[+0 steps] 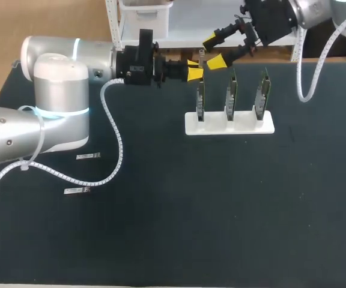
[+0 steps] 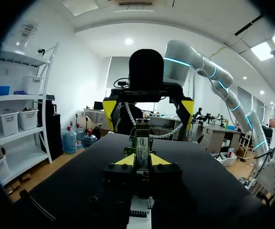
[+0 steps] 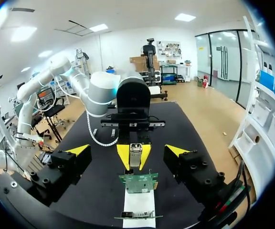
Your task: Pick up the optical module with the left hand, and insert it into the network port with the right hand.
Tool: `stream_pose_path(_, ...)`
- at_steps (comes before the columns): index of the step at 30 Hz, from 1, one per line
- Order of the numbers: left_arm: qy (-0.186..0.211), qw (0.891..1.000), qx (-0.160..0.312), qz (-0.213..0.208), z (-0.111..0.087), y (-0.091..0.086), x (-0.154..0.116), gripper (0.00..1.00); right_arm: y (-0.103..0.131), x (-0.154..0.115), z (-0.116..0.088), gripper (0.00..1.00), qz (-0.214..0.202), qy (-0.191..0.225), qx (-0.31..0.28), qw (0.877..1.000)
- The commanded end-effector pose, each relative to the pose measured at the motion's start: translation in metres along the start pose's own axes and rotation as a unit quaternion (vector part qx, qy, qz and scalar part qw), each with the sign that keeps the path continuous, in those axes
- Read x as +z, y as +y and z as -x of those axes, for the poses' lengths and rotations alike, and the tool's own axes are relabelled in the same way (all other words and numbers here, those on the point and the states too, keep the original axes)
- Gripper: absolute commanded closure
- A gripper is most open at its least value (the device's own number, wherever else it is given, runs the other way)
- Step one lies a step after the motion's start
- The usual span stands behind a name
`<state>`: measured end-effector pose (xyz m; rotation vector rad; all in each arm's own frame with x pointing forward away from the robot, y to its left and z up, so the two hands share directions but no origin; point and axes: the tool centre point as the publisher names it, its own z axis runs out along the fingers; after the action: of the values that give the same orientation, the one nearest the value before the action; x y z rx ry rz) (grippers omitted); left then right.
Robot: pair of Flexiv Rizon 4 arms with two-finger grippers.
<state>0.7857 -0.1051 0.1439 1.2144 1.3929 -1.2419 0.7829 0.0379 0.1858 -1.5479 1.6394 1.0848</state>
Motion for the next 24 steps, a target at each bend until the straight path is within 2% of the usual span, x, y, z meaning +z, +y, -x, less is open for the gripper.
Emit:
stream_pose_path(1,-0.001,1.0,0.001,0.003,-0.001,-0.002,0.0,1.0,0.001,0.004,0.004,0.0,-0.008,0.003,-0.004,1.0)
stream_pose_path(12,-0.001,1.0,0.001,0.003,-0.001,-0.002,0.0,1.0,0.0,0.011,0.007,0.0,0.007,0.012,-0.008,1.0)
stream_pose_path(24,-0.001,1.0,0.001,0.003,-0.001,-0.002,0.0,1.0,0.004,0.015,0.002,0.0,-0.019,0.019,-0.008,1.0)
